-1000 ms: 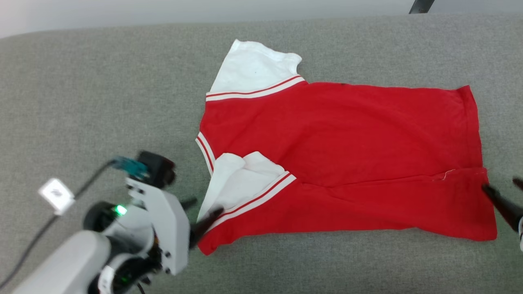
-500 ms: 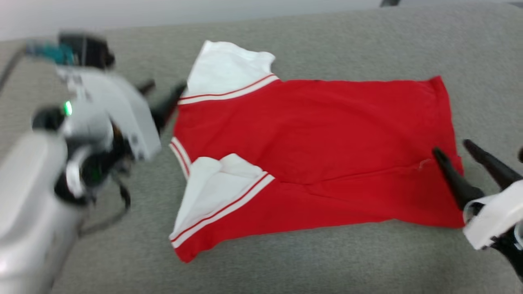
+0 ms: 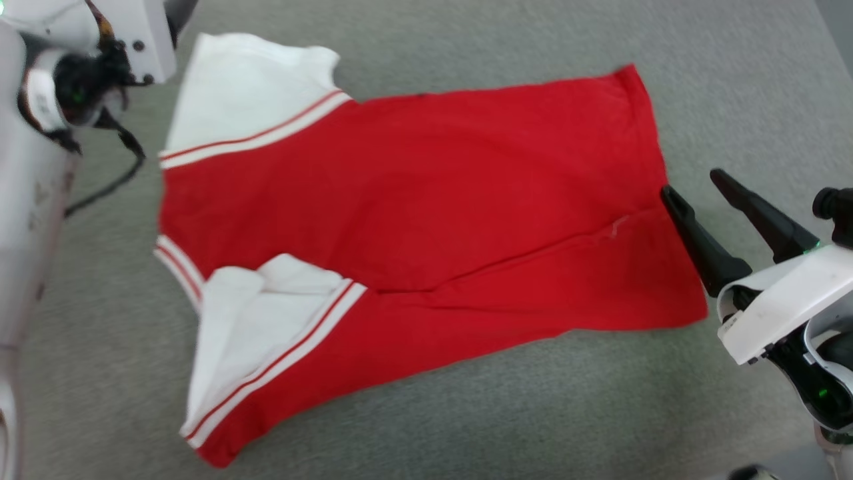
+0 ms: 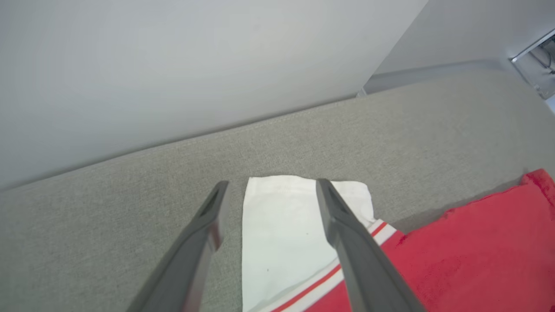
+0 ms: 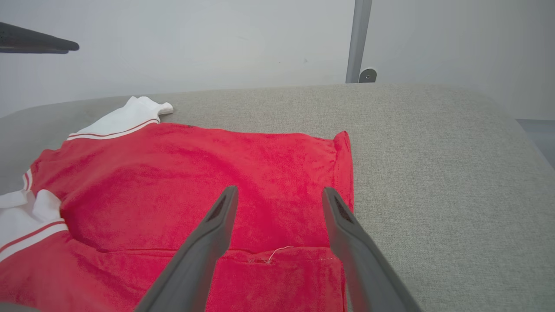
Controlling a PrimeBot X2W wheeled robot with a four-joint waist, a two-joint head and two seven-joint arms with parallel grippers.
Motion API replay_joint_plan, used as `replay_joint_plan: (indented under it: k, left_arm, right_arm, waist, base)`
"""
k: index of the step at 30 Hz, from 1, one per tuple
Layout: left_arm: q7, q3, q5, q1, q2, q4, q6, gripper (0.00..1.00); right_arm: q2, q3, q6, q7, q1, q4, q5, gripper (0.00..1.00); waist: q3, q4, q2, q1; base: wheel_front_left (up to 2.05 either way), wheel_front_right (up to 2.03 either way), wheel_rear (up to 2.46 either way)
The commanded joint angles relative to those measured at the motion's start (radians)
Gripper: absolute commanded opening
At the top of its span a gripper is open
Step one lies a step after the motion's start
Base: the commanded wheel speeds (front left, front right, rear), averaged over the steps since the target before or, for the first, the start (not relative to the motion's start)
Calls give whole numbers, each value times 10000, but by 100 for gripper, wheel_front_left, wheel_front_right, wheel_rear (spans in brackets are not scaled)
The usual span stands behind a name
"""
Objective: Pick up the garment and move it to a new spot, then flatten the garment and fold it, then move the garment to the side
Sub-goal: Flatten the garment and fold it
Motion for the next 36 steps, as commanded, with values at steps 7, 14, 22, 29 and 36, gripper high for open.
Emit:
replay_joint_plan:
  k: [7, 14, 22, 29, 36]
  left_arm:
    - [757, -772, 643, -1504, -54, 2083, -803, 100]
    - [1111, -1291, 1023, -2250, -36, 3373, -1362, 100]
    - [1329, -1409, 1038, -2740, -104, 4477, -1336, 100]
    - [1991, -1369, 694, -2789, -426, 5110, -1472, 100]
    - [1847, -1280, 466, -2911, -579, 5341, -1587, 0]
  right_arm:
    - [-70, 348, -8, -402, -503, 11, 170, 100]
    - [-121, 525, -8, -519, -700, 149, 349, 100]
    - [-204, 550, -8, -599, -780, 246, 413, 100]
    - [-273, 502, -8, -568, -831, 230, 404, 100]
    - [-348, 403, -10, -462, -997, 245, 482, 100]
  waist:
    - [1159, -1168, 0, 0]
    - [1479, -1412, 0, 0]
    - [1579, -1372, 0, 0]
    - [1575, -1264, 0, 0]
    - [1606, -1238, 0, 0]
  base:
    - [0, 0, 0]
    - [0, 0, 0]
    - [0, 0, 0]
    - [0, 0, 0]
    - [0, 0, 0]
